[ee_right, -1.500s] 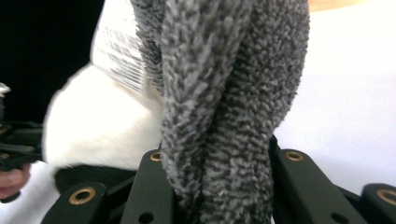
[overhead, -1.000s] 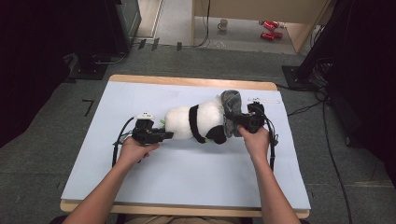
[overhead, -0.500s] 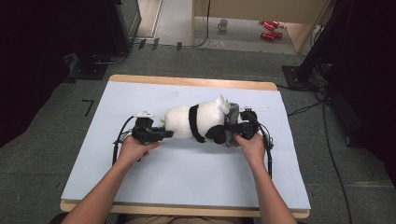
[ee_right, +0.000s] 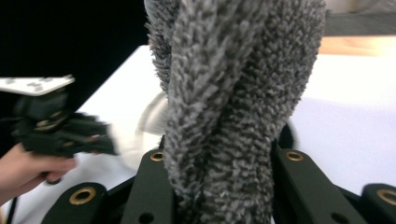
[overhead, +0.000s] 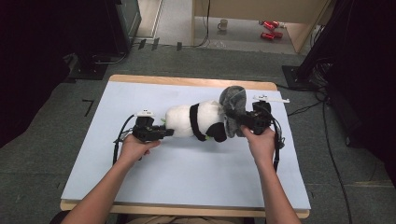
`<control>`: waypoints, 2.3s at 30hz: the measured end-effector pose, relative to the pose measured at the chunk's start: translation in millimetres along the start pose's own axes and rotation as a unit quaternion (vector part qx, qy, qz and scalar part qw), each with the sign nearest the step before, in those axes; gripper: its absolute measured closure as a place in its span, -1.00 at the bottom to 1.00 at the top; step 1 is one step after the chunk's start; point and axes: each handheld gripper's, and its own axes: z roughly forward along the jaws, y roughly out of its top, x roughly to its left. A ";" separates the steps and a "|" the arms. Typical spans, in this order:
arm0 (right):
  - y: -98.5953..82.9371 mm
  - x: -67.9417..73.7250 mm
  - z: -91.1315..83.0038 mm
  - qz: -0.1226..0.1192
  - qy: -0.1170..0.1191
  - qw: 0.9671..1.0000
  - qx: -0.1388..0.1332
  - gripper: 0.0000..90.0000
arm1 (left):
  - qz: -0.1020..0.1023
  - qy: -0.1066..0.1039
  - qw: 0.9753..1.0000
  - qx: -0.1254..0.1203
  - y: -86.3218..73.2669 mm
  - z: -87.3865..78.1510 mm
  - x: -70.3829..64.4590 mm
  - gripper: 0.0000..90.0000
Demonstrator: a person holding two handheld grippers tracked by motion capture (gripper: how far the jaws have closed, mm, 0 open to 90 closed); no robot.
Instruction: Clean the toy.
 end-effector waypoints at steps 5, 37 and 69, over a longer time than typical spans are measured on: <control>-0.3 32.5 15.1 -0.034 0.030 0.999 0.023 0.56 | 0.017 0.016 1.000 -0.008 0.7 -1.5 -3.7 0.47; -13.5 70.2 61.6 -0.154 -0.027 0.982 0.101 0.57 | 0.043 0.006 0.997 -0.061 -2.0 -0.7 -30.8 0.56; -1.6 25.5 50.1 -0.086 -0.040 0.995 0.033 0.54 | 0.127 0.020 0.990 -0.064 -14.9 15.3 -28.3 0.31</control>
